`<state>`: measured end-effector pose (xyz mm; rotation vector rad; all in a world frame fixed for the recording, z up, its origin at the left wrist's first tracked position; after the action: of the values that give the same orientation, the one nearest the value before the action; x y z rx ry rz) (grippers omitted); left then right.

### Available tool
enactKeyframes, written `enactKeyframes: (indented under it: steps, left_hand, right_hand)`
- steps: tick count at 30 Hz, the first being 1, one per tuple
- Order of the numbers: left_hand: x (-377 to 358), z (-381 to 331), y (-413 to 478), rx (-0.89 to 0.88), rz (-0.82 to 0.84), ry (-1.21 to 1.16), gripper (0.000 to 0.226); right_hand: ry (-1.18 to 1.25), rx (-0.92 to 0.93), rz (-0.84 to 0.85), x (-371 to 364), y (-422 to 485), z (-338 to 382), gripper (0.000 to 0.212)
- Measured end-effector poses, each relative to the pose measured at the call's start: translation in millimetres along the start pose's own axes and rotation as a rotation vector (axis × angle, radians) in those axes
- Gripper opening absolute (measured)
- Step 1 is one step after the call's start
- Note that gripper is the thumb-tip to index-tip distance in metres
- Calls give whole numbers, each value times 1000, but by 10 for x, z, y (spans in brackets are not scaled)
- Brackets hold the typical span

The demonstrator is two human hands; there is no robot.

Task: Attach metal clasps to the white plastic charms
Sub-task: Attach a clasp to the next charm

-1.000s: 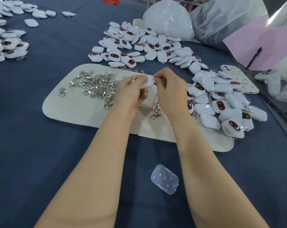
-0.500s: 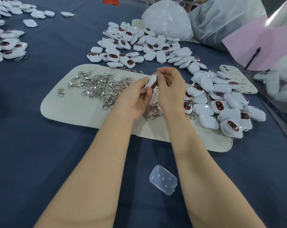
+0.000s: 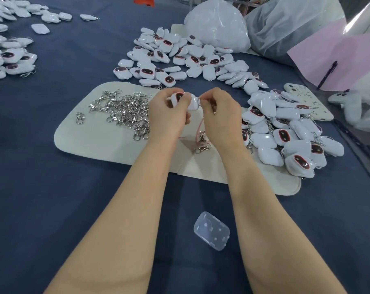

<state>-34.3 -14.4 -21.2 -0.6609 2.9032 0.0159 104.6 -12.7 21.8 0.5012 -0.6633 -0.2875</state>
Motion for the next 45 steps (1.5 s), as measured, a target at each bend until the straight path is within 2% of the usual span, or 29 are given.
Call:
enactKeyframes:
  steps: [3, 6, 8, 10, 13, 18, 22, 26, 30, 33, 35, 39, 42, 45]
  left_hand:
    - [-2, -173, -48, -216, 2, 172, 11]
    - [-19, -208, -70, -274, 10, 225, 13]
    - [-16, -98, -30, -125, 14, 43, 10]
    - [-58, 79, -16, 130, 35, -233, 3]
    - [-157, 285, -84, 447, 73, -506, 10]
    - [-299, 340, -189, 604, 190, -591, 11]
    - [-318, 367, -212, 648, 213, -590, 16]
    - [-230, 340, -156, 550, 135, -519, 10]
    - [-79, 163, -49, 277, 50, -328, 4]
    - [2, -19, -9, 33, 23, -75, 10]
    - [8, -88, -17, -60, 19, 18, 13]
    - [-2, -69, -15, -61, 18, 28, 16]
    - [-12, -61, -1, -37, 26, 32, 25]
    - [-108, -104, -55, -61, 99, 67, 32]
  right_hand:
    - [-11, -8, 62, -60, -9, -32, 13]
    - [39, -78, 92, -115, -27, -79, 14]
    - [164, -165, 79, -118, -36, -113, 15]
    - [281, -231, 69, -131, -49, -122, 15]
    - [349, -254, -2, -116, -54, -100, 10]
    - [391, -225, -201, 42, -40, -73, 11]
    - [376, -186, -258, 111, -44, -48, 10]
    - [223, -54, -187, 123, -31, 39, 9]
    - [100, 15, -100, 91, -7, 62, 10]
    - [48, 21, -31, 9, -10, 48, 10]
    - [63, -6, -19, -22, -18, 16, 11]
    - [175, -177, -18, -28, -27, -150, 32]
    - [275, -256, -27, 12, -1, -202, 28]
    - [287, -241, 157, -100, -4, -131, 23]
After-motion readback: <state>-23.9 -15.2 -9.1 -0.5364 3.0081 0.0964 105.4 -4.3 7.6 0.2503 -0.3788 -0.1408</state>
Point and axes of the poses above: each hand's wrist, its own y-axis towards the middle knuckle, its own x-axis out of the back of the hand, z = x × y, the point moved 9 cm from there along y, towards the middle knuckle, and after that the axes turned 5 degrees about -z, right-handed, at the moved point
